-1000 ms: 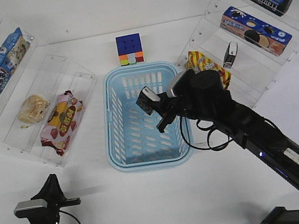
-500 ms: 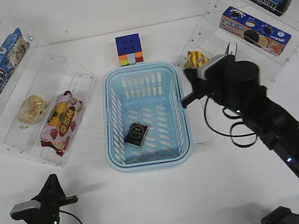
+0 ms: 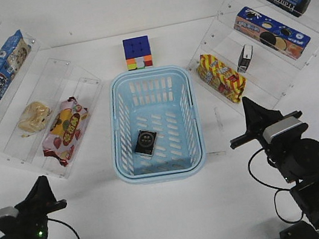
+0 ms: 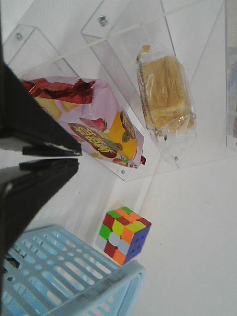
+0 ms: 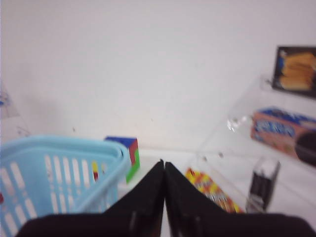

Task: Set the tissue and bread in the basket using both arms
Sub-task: 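Withdraw the right gripper from the basket, then reach the left gripper to the wrapped bread roll on the shelf and grasp it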

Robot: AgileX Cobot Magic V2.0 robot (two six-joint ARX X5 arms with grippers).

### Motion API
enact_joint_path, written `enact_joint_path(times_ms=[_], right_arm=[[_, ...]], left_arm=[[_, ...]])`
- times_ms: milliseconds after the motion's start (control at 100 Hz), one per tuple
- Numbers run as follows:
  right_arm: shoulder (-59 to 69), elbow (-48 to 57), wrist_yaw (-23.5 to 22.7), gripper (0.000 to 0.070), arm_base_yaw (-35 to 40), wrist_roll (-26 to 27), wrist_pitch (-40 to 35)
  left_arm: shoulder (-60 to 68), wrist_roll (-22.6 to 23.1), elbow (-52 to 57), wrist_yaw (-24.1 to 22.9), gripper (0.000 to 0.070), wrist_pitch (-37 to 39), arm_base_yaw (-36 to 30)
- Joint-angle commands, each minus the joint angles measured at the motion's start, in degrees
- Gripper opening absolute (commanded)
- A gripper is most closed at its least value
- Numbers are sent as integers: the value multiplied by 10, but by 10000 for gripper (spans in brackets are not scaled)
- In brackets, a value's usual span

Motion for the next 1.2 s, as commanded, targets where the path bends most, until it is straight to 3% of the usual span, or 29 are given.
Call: enact_joint_path(times_ms=[0, 100, 140, 240, 300, 610, 920, 1000, 1190], right_arm=[[8, 4, 0, 0, 2, 10, -16], [8, 4, -1, 0, 2, 10, -34], [8, 4, -4, 0, 3, 13, -36], [8, 4, -12, 0, 3, 13, -36], [8, 4, -12, 0, 3, 13, -36], [8, 4, -14, 0, 3, 13, -36], [8, 4, -14, 0, 3, 21, -35], [8, 4, -14, 0, 3, 21, -35], [8, 4, -14, 0, 3, 21, -35]], left_arm=[[75, 122, 56, 12, 1, -2, 1], [176, 226, 130, 12, 30, -19, 1], [215, 261, 156, 12, 128, -24, 1], [302, 329, 217, 6, 463, -40, 1], [348, 363, 248, -7, 543, -46, 1], [524, 567, 365, -90, 540, -51, -3], [609, 582, 394, -135, 510, -26, -3], [621, 582, 394, -135, 409, -18, -3], [627, 580, 394, -159, 76, -7, -3]])
